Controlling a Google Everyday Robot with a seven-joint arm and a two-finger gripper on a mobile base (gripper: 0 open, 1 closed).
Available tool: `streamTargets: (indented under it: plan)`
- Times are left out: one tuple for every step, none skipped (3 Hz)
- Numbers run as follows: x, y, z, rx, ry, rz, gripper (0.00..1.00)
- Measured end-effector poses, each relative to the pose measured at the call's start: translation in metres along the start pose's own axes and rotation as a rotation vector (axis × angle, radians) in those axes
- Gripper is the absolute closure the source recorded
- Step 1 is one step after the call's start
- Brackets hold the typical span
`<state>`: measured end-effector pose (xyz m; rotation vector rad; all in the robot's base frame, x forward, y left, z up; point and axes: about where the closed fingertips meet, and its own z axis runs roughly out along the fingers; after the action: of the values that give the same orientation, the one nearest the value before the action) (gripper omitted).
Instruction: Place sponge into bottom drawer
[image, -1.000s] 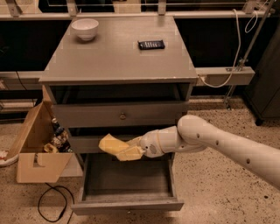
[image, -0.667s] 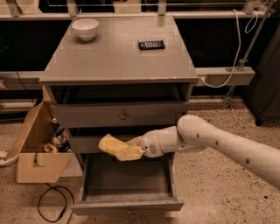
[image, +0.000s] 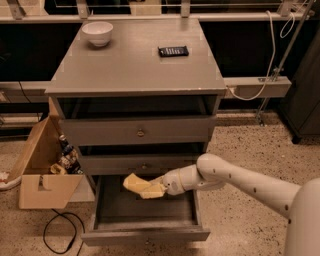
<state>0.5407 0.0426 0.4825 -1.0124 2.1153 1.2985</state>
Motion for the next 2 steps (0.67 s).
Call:
streamTargets:
  plan:
    - [0.061, -0.066, 0.043, -0.039, -0.001, 0.077, 1.0]
    - [0.111, -0.113, 0.084, -0.046, 0.027, 0.136, 1.0]
